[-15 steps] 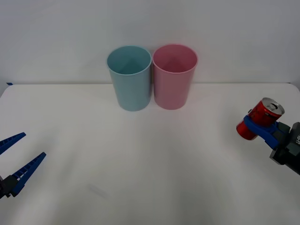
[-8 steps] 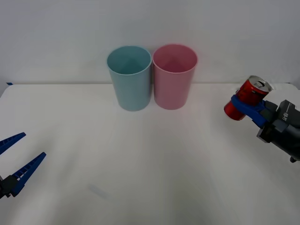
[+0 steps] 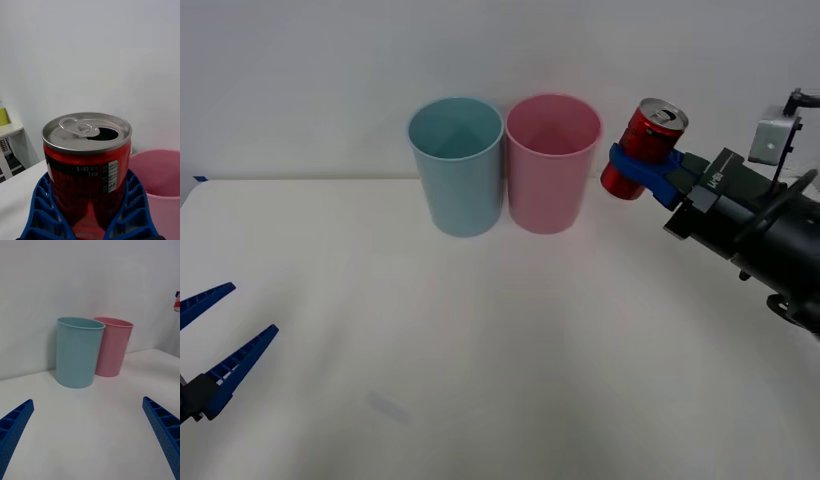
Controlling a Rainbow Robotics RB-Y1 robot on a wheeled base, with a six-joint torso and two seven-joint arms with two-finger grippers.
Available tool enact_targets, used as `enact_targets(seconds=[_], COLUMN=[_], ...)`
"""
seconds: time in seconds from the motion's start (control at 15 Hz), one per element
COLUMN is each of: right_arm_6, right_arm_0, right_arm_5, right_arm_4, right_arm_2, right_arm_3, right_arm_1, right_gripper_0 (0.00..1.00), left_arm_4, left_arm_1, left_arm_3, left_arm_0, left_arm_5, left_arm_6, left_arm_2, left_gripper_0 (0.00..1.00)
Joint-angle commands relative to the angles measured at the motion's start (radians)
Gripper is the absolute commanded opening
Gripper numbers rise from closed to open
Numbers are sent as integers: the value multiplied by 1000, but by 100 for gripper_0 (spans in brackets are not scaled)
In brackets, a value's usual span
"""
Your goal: Grasp the object on the table and drop it into the matching bin: aluminum can to the light blue bin, PET bottle to the pink bin.
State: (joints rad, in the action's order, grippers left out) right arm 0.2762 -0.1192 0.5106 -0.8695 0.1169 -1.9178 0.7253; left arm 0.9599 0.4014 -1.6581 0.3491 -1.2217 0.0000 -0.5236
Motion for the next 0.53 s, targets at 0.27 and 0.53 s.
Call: enact_targets(seconds=[0.27, 0.53], right_arm_6=[43, 52], right_arm_0=[-243, -435], right_arm_5=[-204, -215], right_arm_4=[-12, -40], right_arm_2=[219, 310], right_arm_3=[63, 229], right_arm_1=[52, -6], right_gripper_0=[0, 0], left_arm_4=[0, 0], left_arm_1=[0, 0], left_arm_3=[0, 0], left_arm_0=[0, 0], left_arm_5=[0, 0], left_arm_6=[0, 0], left_arm_2=[0, 0], left_gripper_0=[100, 100])
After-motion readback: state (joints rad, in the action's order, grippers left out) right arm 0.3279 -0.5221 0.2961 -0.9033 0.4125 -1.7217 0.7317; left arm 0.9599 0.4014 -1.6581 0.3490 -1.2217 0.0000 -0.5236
